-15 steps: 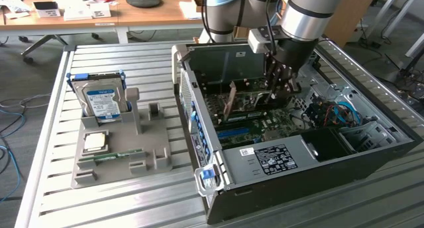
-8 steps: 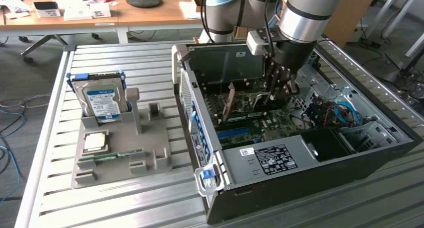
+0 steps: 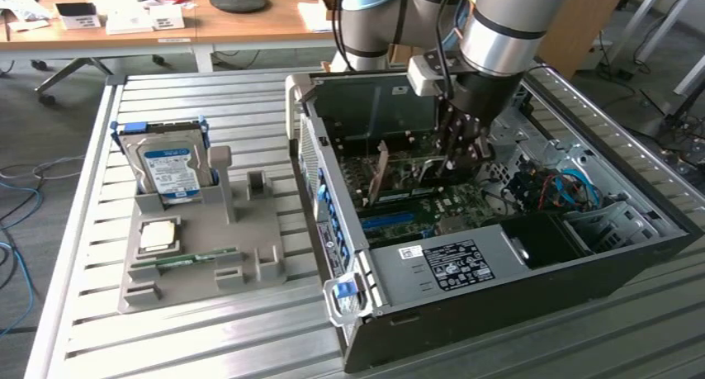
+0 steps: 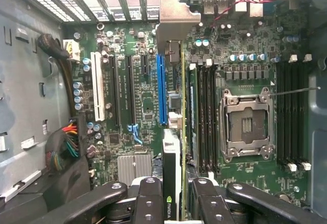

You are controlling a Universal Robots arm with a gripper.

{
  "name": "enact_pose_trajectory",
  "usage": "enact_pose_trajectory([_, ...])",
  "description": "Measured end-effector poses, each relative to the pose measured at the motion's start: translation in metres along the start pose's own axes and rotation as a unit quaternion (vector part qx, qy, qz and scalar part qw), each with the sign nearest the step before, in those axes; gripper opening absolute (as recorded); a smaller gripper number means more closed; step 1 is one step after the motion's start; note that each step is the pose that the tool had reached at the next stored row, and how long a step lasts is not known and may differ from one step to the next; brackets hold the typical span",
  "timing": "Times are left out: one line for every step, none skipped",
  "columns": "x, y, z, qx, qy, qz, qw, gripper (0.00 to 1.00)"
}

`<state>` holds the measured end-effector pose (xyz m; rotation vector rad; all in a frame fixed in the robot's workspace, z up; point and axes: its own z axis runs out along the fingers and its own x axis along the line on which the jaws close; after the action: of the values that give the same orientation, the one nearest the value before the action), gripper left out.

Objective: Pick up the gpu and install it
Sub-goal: 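Insert the gpu into the slot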

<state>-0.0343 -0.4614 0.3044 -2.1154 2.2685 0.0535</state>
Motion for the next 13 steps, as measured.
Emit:
enact_pose_trajectory([0.0004, 0.0001, 0.0003, -0.0001, 0.0002, 0.000, 1.0000, 0.27])
enact_pose_trajectory([0.0011, 0.0002, 0.0004, 0.0000, 0.0001, 0.000, 1.0000, 0.27])
enact_pose_trajectory([0.0018, 0.0003, 0.0006, 0.0000, 0.0000, 0.000, 1.0000, 0.27])
enact_pose_trajectory([0.0023, 0.0004, 0.0007, 0.0000, 0.0001, 0.000, 1.0000, 0.27])
enact_pose_trajectory([0.0026, 0.0006, 0.0013, 0.0000, -0.0001, 0.000, 1.0000, 0.27])
enact_pose_trajectory([0.0028, 0.0008, 0.0023, 0.0000, -0.0001, 0.000, 1.0000, 0.27])
enact_pose_trajectory([0.0029, 0.0012, 0.0036, 0.0000, 0.0000, 0.000, 1.0000, 0.27])
enact_pose_trajectory([0.0031, 0.0016, 0.0049, 0.0000, 0.0000, 0.000, 1.0000, 0.27])
enact_pose_trajectory([0.0032, 0.0019, 0.0060, 0.0000, 0.0000, 0.000, 1.0000, 0.27])
enact_pose_trajectory([0.0033, 0.0020, 0.0067, 0.0000, 0.0000, 0.000, 1.0000, 0.27])
enact_pose_trajectory([0.0036, 0.0023, 0.0071, 0.0000, 0.0001, 0.000, 1.0000, 0.27])
enact_pose_trajectory([0.0039, 0.0028, 0.0078, 0.0000, 0.0001, 0.000, 1.0000, 0.27])
enact_pose_trajectory([0.0041, 0.0032, 0.0085, 0.0000, 0.0000, 0.000, 1.0000, 0.27])
